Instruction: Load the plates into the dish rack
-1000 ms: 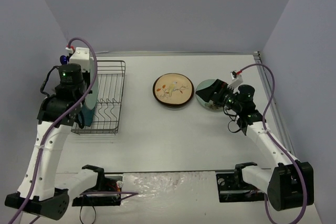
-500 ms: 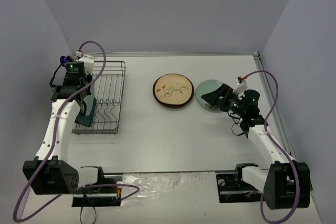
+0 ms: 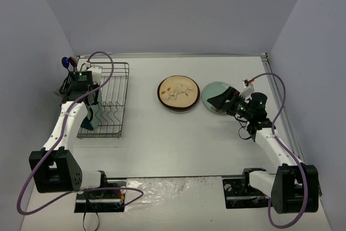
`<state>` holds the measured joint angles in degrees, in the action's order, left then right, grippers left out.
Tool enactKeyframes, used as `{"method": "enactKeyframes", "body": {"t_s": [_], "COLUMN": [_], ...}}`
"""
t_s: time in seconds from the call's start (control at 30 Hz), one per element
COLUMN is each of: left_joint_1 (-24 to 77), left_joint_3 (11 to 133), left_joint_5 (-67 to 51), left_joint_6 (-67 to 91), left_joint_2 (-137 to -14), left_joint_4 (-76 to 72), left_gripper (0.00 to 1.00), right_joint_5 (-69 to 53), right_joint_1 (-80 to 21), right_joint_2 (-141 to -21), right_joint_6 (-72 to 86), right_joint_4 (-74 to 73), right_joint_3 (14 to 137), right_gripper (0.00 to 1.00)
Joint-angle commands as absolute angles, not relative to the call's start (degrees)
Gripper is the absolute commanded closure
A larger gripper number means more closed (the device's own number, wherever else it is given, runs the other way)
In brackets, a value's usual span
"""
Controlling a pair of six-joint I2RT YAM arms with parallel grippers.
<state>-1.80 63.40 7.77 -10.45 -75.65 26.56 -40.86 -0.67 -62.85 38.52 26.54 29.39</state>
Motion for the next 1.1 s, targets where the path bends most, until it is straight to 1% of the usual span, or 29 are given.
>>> {"method": "enactKeyframes", "body": {"t_s": [0.0, 0.13, 0.23, 0.3, 0.4, 0.5, 0.6, 0.67, 0.73, 0.87, 0.97, 1.07], "left_joint_1": [-2.1, -2.1, -2.1, -2.1, -2.1, -2.1, -2.1, -2.0, -2.0, -1.9, -1.5, -0.9], "left_joint_3": [64.6, 64.4, 64.9, 65.4, 66.1, 66.2, 66.3, 66.1, 65.5, 64.5, 62.0, 59.9], "left_joint_5": [9.6, 9.9, 10.2, 9.9, 9.7, 11.0, 12.3, 10.7, 6.5, 0.5, -1.5, -3.0], "left_joint_6": [-10.3, -9.7, -9.2, -8.8, -7.7, -7.7, -6.9, -5.1, -3.6, 2.9, 6.2, 7.0], "left_joint_2": [-72.3, -71.4, -70.4, -69.1, -66.4, -64.8, -64.4, -63.5, -60.8, -54.7, -49.8, -47.4], "left_joint_4": [18.4, 18.5, 19.2, 19.6, 19.8, 19.5, 20.0, 20.2, 19.7, 20.0, 20.0, 19.4], "left_gripper": [0.69, 0.54, 0.35, 0.25, 0.17, 0.12, 0.11, 0.11, 0.09, 0.03, 0.03, 0.03], "right_joint_5": [-39.6, -37.3, -31.4, -28.0, -20.1, -16.7, -16.0, -15.3, -15.3, -14.5, -14.7, -16.0], "right_joint_1": [-0.3, 1.3, 1.8, 2.2, 2.9, 4.0, 4.9, 5.3, 6.9, 9.3, 10.1, 11.0], "right_joint_2": [-63.2, -62.9, -62.3, -61.6, -61.1, -61.8, -62.9, -64.3, -65.5, -69.1, -70.8, -72.7], "right_joint_6": [37.1, 36.4, 35.4, 34.5, 33.5, 33.7, 34.2, 34.6, 35.0, 35.8, 36.4, 37.1], "right_joint_4": [29.0, 26.7, 22.1, 18.9, 14.6, 13.4, 13.3, 13.2, 13.2, 13.6, 15.8, 17.8], "right_joint_3": [30.1, 30.9, 31.9, 32.6, 33.5, 33.7, 33.8, 33.9, 33.9, 33.8, 33.5, 33.3], "right_gripper": [0.00, 0.01, 0.01, 0.01, 0.01, 0.01, 0.01, 0.01, 0.02, 0.02, 0.02, 0.03]}}
